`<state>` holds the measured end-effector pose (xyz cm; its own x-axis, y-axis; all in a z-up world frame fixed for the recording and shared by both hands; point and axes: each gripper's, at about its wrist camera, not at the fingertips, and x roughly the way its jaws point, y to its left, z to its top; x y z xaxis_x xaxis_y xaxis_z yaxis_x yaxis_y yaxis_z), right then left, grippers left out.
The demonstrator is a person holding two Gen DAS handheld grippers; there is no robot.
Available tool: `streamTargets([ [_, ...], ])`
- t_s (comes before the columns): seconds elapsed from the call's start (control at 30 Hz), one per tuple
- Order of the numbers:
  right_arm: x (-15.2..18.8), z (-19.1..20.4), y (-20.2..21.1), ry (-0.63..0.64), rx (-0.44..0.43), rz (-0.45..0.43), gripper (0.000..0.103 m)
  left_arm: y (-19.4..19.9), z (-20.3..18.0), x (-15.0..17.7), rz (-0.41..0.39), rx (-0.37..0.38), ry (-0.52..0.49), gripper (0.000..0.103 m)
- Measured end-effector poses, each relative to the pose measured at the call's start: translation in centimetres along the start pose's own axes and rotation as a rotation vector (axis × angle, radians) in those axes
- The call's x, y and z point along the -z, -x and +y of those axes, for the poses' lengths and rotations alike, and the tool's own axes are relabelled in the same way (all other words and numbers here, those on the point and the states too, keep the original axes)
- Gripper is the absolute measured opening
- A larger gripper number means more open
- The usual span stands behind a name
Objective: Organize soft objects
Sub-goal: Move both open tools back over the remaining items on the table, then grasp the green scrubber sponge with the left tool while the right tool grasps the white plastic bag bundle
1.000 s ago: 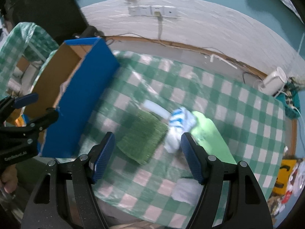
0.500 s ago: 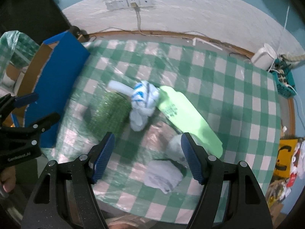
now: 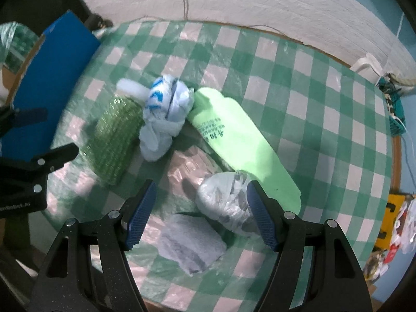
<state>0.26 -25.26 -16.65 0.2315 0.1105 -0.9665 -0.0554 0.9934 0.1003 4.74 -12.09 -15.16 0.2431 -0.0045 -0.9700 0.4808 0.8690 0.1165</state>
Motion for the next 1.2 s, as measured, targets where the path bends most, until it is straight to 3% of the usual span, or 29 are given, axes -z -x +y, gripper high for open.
streamTargets([
  [0.6, 0.7, 0.5, -3.6, 0.17, 0.093, 0.032, 0.071, -5.5, -1.8, -2.2, 0.111, 0.007, -0.008, 0.086],
  [0.77, 1.0, 1.2, -4.4, 0.231, 0.158, 0.033, 0.051, -6.5, -2.1, -2.8, 0.128, 0.0, -0.014, 0.086],
  [0.9, 0.6, 1.2, -4.3, 0.199, 0.143, 0.032, 0.039, -7.2, -1.5, -2.9, 0.131, -0.003, -0.014, 0.09],
  [0.97, 0.5, 1.1, -4.0, 0.179, 0.12, 0.024, 0.037, -7.4, -1.2, -2.9, 0.127, 0.005, -0.006, 0.09],
  [1.1, -0.1, 1.0, -2.5, 0.148, 0.088, -0.001, 0.037, -7.5, -0.9, -2.9, 0.119, 0.033, 0.005, 0.079],
  [1.2, -0.7, 1.2, -1.7, 0.127, 0.067, -0.015, 0.037, -7.0, -0.9, -2.2, 0.097, 0.057, -0.004, 0.059],
])
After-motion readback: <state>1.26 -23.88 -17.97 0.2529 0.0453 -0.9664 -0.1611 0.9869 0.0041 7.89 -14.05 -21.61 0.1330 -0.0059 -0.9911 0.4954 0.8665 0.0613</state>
